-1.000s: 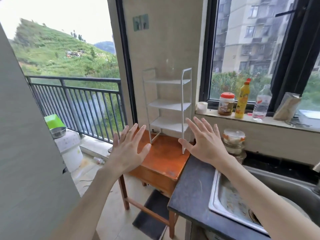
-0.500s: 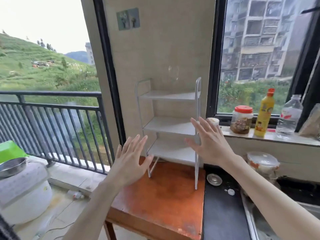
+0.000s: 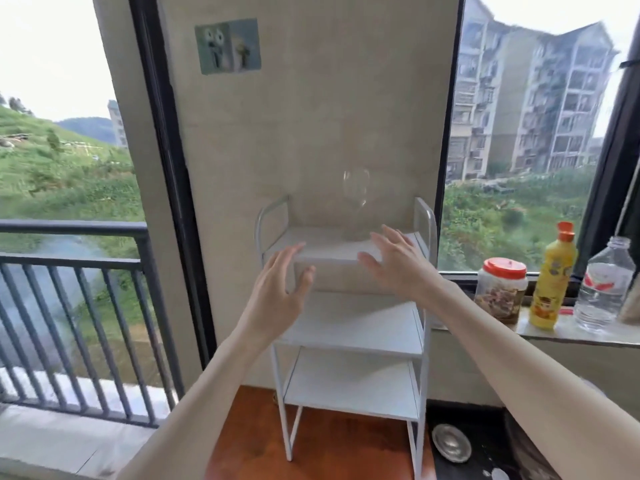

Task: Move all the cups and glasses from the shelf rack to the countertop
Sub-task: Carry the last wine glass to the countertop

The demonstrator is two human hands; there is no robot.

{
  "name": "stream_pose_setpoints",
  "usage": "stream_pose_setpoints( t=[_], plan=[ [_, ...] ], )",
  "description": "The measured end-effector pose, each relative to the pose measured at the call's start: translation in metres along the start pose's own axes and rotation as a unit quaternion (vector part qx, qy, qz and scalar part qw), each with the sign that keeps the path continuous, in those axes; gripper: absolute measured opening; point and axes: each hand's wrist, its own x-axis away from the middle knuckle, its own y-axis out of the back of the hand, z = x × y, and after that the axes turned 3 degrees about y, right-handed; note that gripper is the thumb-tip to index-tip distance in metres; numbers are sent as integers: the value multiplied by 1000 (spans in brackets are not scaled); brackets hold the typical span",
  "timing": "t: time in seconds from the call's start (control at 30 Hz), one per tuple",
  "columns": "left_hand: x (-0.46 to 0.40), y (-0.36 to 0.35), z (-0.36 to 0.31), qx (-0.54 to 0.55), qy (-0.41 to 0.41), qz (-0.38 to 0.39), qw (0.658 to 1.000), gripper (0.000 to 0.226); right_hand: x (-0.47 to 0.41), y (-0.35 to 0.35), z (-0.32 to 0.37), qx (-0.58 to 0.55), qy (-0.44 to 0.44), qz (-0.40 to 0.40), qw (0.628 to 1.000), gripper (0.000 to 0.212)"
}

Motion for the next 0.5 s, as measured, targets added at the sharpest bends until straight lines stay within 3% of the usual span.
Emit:
stream_pose_setpoints(
  t=[0.17, 0.5],
  plan=[
    [-73, -15, 9, 74, 11, -48, 996, 48, -48, -16, -9, 38, -41, -2, 998, 43],
    [-200, -82, 3, 212, 128, 33, 968, 85, -82, -26, -35, 81, -115, 121, 983, 70]
  ],
)
